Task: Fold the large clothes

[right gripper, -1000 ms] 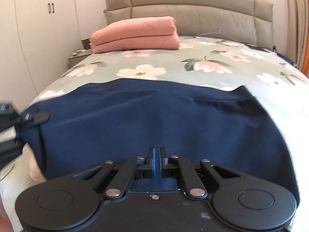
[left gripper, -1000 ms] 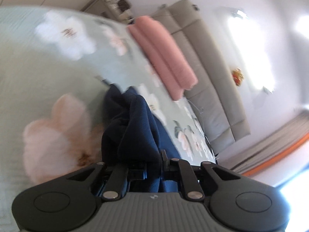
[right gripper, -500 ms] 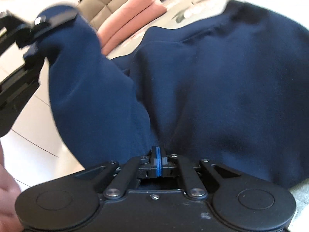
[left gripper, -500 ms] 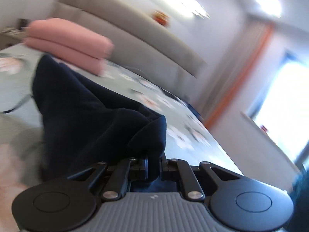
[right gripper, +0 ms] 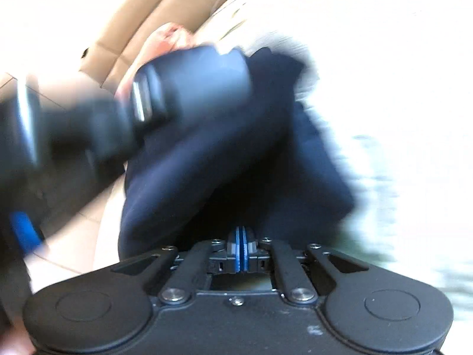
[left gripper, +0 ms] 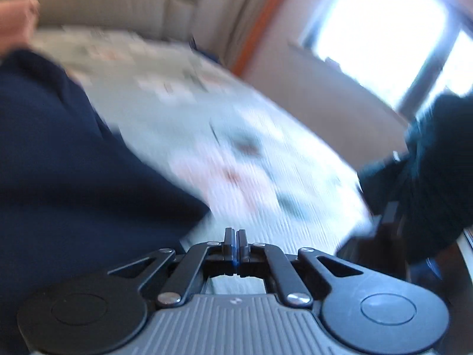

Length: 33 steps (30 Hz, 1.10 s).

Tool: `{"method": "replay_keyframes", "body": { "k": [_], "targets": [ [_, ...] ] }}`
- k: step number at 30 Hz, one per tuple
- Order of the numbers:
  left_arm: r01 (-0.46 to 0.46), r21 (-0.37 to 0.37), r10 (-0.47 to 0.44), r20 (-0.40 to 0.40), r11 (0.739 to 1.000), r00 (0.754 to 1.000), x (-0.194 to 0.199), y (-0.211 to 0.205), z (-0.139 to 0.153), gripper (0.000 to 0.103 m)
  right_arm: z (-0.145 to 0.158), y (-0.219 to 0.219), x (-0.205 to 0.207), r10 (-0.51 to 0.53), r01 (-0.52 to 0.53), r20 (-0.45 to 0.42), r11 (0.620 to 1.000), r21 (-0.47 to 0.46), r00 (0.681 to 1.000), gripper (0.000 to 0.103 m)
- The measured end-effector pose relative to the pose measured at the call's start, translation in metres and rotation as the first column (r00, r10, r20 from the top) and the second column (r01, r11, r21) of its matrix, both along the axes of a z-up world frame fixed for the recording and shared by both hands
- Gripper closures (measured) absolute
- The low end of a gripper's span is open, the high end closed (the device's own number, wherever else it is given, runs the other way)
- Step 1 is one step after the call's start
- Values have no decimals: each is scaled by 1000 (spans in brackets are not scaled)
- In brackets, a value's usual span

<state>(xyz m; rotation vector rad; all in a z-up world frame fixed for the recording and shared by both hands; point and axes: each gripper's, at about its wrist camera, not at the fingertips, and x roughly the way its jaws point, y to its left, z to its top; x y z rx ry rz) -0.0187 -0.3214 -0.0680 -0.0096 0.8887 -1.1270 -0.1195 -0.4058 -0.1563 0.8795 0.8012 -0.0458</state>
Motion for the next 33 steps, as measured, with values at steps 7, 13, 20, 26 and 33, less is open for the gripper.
{"method": "replay_keyframes", "body": {
  "k": [7, 13, 20, 26, 33],
  "targets": [
    [-120, 37, 119, 10, 992, 993, 18, 39, 14, 102, 44, -37, -18, 91, -109, -72, 937, -331, 993, 89],
    [-272, 33, 269, 72, 962, 960, 42, 60, 56, 100, 89, -70, 30, 96, -63, 117, 965, -254, 989, 15],
    [-391, 59, 389, 52, 918, 920, 52, 99, 71, 82, 50, -84, 90, 130, -130, 0, 990, -50, 992, 5],
    [-485, 58, 483, 51, 872, 874, 58, 123, 80, 82, 80, -58, 87, 249, -248, 103, 968, -28, 963, 85],
    [-524, 14, 523, 64, 851, 850, 81, 122, 87, 80, 122, -11, 16, 285, -252, 118, 939, -234, 951, 90]
  ]
}}
